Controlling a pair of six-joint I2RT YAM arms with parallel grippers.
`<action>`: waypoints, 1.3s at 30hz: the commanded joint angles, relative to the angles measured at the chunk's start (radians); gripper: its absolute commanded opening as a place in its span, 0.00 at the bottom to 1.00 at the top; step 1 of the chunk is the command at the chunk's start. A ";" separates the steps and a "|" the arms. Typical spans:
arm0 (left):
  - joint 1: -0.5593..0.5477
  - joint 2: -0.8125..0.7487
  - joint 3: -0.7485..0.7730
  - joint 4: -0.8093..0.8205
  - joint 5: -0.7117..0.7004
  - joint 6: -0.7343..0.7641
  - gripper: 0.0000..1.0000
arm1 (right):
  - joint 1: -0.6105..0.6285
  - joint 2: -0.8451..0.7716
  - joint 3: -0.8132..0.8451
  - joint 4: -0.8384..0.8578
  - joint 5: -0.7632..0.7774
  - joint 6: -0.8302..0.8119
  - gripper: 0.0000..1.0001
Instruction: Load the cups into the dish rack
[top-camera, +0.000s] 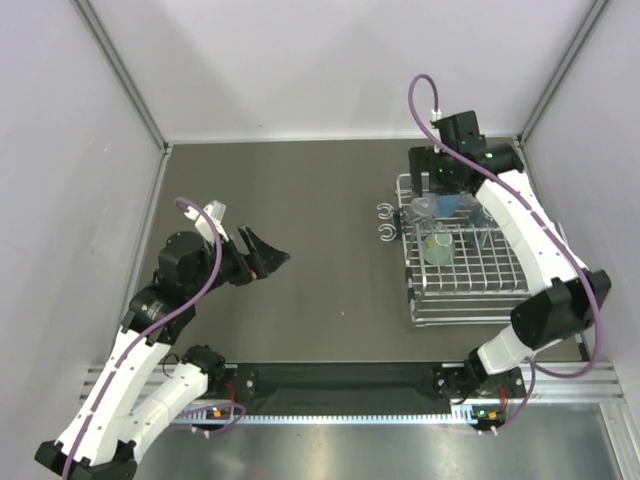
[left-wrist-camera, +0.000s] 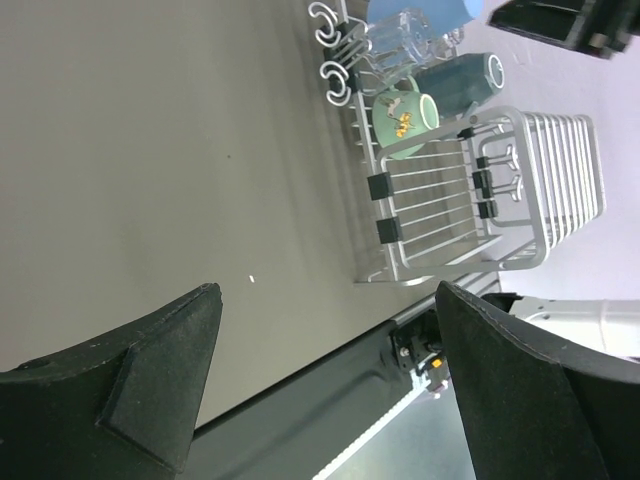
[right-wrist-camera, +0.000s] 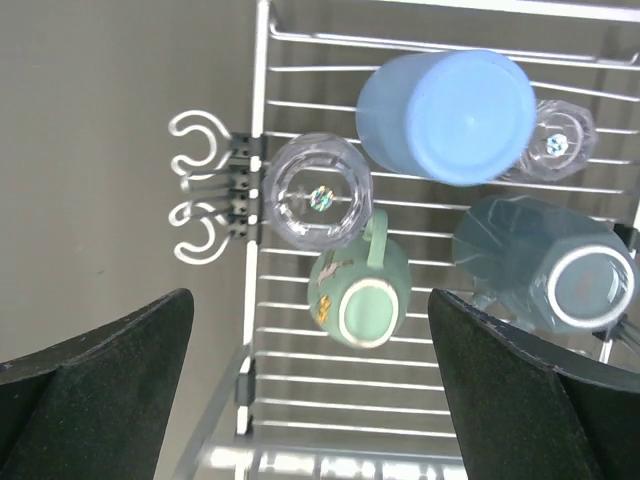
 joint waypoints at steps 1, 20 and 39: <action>0.000 0.001 0.004 0.071 0.041 -0.040 0.93 | 0.030 -0.129 0.038 -0.023 -0.018 0.021 1.00; 0.000 -0.061 -0.154 0.255 0.138 -0.115 0.98 | 0.096 -0.854 -0.450 0.226 -0.265 0.280 1.00; 0.000 -0.476 -0.513 0.567 0.282 -0.293 0.99 | 0.092 -1.655 -0.996 0.474 -0.287 0.507 1.00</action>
